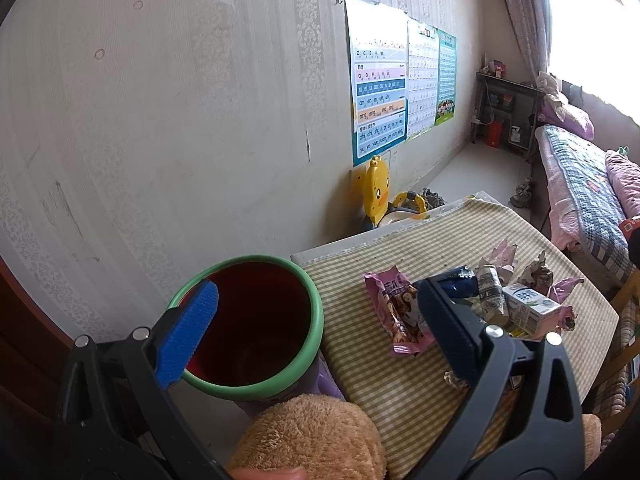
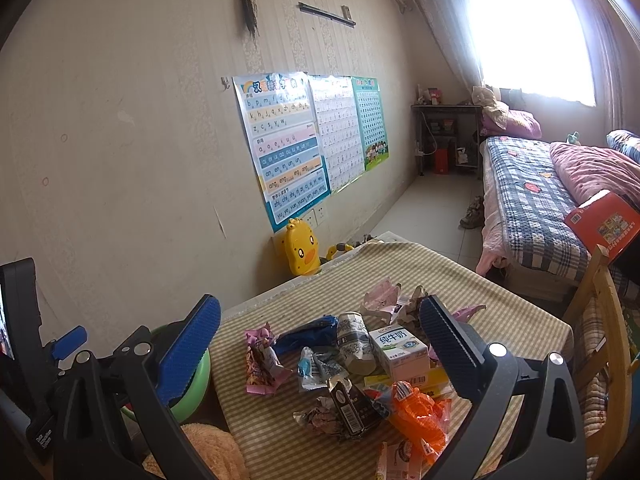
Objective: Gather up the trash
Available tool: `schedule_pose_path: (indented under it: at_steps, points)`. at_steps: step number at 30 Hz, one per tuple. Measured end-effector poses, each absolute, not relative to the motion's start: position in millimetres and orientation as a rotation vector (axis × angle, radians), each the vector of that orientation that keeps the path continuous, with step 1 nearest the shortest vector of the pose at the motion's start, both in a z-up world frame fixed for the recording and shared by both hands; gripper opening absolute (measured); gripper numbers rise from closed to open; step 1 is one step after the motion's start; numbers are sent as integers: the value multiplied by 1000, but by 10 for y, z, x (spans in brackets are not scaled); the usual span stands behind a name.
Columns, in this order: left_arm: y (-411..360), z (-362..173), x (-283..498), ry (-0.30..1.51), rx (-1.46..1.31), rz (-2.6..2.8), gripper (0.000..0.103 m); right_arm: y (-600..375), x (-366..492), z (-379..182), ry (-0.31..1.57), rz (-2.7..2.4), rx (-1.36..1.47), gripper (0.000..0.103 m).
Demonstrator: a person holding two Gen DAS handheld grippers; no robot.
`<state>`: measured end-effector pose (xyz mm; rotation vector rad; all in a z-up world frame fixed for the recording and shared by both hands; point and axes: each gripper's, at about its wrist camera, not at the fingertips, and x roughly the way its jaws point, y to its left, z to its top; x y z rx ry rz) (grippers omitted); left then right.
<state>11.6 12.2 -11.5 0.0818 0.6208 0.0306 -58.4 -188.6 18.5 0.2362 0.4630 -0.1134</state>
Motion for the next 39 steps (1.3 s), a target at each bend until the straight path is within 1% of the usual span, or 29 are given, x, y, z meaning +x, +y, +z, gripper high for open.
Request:
schedule_pose_path:
  at_steps: [18,23,27,34,39]
  points:
    - [114,-135,120,623,84,33,98,-1873,-582,177,465,-113,237,96]
    - [135,-165,130,621,86,37,98,-2022,-565,77,503,-110,244,96]
    - [144,-209,127,598,96,44,98,-2332,-567,-183,604,-145,284,96]
    - [50,-387,198,644,108,22,98,-2586,-627,-1007,865,-191,336,96]
    - [-79,-588,316,725,198,10,98,-2602,-540,-1333,917,-197,310,96]
